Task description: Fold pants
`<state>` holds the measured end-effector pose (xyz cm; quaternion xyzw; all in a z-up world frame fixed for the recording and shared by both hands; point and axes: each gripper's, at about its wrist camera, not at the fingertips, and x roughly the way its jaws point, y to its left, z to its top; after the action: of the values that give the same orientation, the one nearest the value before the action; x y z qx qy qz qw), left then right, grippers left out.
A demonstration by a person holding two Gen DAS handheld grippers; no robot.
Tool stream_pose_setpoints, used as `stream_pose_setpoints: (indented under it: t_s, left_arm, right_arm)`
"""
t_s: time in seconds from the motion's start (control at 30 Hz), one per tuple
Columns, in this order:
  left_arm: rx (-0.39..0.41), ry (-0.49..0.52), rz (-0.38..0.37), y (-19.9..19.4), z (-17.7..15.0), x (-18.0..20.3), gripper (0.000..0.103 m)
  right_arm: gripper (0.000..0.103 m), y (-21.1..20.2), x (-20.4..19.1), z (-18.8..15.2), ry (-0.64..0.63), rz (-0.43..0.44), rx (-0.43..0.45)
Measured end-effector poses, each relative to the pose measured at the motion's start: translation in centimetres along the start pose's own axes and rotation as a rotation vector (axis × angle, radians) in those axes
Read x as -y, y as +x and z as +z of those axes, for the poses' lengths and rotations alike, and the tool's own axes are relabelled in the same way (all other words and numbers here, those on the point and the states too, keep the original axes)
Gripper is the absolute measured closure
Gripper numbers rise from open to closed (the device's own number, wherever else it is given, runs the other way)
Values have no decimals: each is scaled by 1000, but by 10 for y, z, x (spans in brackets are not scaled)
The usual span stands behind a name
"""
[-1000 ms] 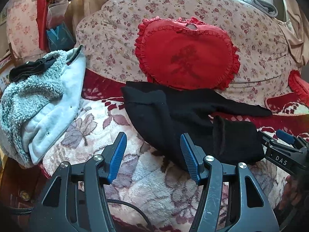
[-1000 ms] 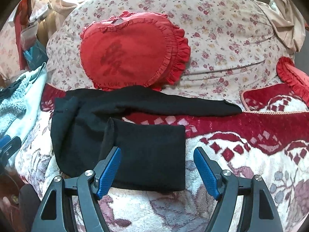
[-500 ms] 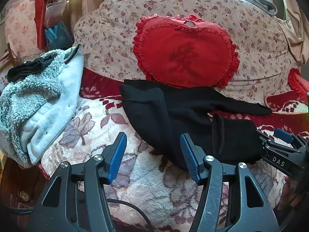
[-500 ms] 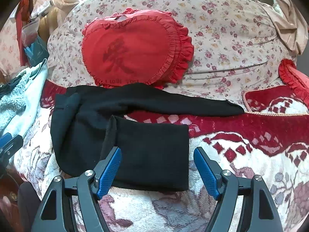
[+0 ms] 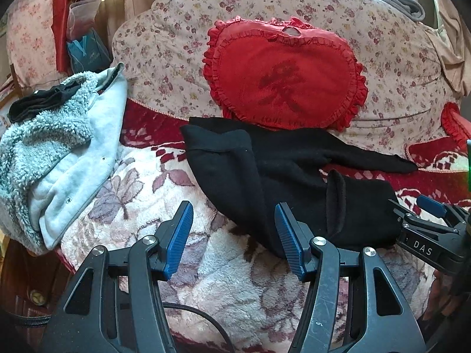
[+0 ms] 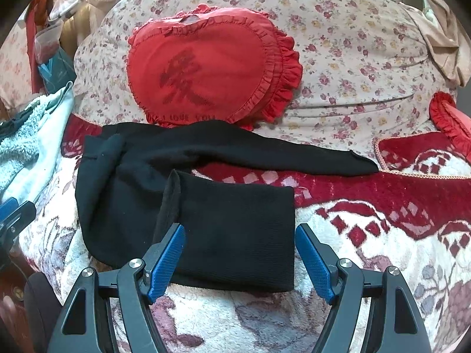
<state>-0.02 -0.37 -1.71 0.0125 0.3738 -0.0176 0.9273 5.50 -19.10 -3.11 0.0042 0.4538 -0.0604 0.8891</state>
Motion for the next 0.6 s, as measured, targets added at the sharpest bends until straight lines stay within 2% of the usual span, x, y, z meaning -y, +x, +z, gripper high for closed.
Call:
stream_pose_setpoints:
  t_s: [0.6]
  left_arm:
    - [-31,-14,8,14,3,-7,45]
  right_arm:
    - [27,14,-16,5,-43,-2,-26]
